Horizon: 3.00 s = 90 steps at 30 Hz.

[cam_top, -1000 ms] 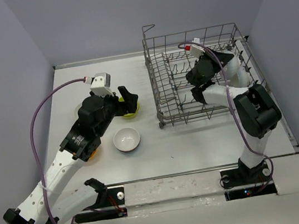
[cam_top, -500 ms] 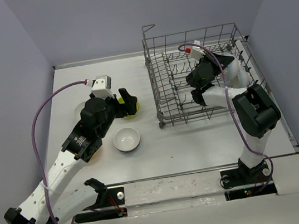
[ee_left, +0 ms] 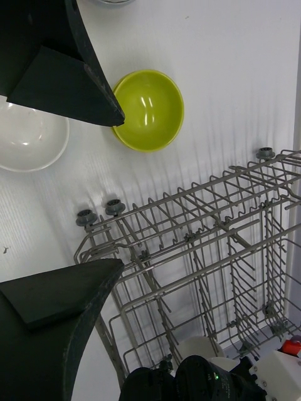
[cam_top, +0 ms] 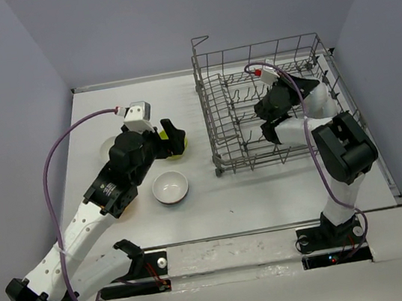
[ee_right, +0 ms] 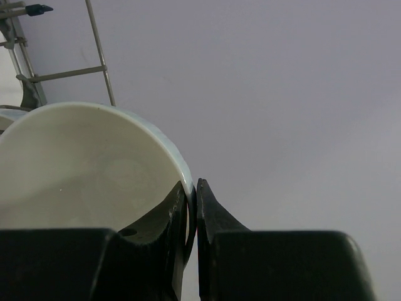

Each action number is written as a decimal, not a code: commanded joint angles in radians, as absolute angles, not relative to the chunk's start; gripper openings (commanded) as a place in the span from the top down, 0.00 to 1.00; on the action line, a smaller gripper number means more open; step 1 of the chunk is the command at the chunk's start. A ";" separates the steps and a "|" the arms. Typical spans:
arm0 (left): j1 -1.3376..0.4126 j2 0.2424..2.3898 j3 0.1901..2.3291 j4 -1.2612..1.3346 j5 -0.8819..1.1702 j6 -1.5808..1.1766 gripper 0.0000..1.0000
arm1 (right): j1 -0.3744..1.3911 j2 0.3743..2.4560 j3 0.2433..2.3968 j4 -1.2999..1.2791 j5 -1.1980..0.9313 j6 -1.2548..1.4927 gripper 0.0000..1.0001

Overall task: Load the bowls into the dish rack
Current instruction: Insert the bowl into the dish rack.

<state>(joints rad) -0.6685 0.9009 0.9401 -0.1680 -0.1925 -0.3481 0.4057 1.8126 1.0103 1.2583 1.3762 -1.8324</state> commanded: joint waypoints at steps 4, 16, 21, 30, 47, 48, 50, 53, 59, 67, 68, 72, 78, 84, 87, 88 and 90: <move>-0.678 0.907 0.925 -0.126 -0.204 -0.330 0.05 | 0.379 1.850 1.042 1.536 1.335 -1.861 0.99; -0.680 0.925 0.927 -0.124 -0.199 -0.330 0.04 | 0.379 1.845 1.006 1.450 1.339 -1.798 0.99; -0.678 0.927 0.928 -0.126 -0.202 -0.328 0.04 | 0.379 1.812 1.006 1.206 1.358 -1.623 0.99; -0.678 0.933 0.931 -0.127 -0.201 -0.330 0.03 | 0.360 1.718 1.040 0.655 1.359 -1.198 0.99; -0.678 0.945 0.953 -0.130 -0.170 -0.334 0.02 | 0.360 1.609 1.026 0.470 1.339 -1.080 0.99; -0.678 0.946 0.953 -0.130 -0.169 -0.334 0.02 | 0.360 1.606 1.026 0.468 1.339 -1.078 0.99; -0.678 0.948 0.953 -0.130 -0.167 -0.336 0.02 | 0.370 1.600 1.026 0.465 1.336 -1.078 0.99; -0.678 0.950 0.951 -0.130 -0.169 -0.334 0.02 | 0.370 1.595 1.029 0.465 1.338 -1.078 0.99; -0.678 0.951 0.953 -0.129 -0.163 -0.334 0.02 | 0.382 1.595 1.016 0.463 1.342 -1.091 0.99; -0.678 0.948 0.950 -0.129 -0.161 -0.334 0.02 | 0.402 1.605 1.017 0.430 1.347 -1.085 0.99; -0.678 0.948 0.948 -0.129 -0.161 -0.333 0.02 | 0.402 1.608 1.017 0.426 1.348 -1.088 0.99; -0.678 0.945 0.946 -0.129 -0.161 -0.334 0.01 | 0.411 1.609 1.008 0.420 1.348 -1.095 0.99; -0.678 0.945 0.945 -0.129 -0.158 -0.334 0.01 | 0.411 1.592 1.026 0.429 1.354 -1.106 0.99; -0.678 0.945 0.945 -0.127 -0.158 -0.336 0.01 | 0.411 1.582 1.016 0.535 1.354 -1.175 0.99; -0.678 0.945 0.943 -0.129 -0.160 -0.336 0.01 | 0.411 1.583 1.009 0.623 1.355 -1.235 0.99; -0.678 0.946 0.943 -0.129 -0.160 -0.336 0.01 | 0.411 1.583 1.009 0.650 1.355 -1.253 0.99; -0.678 0.946 0.943 -0.129 -0.160 -0.334 0.01 | 0.411 1.585 1.012 0.664 1.355 -1.264 0.99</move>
<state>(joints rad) -0.6731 0.9543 0.9287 -0.1680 -0.1642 -0.3450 0.4068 1.6344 1.0065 0.5179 1.3418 -1.1904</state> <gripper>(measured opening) 0.986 0.130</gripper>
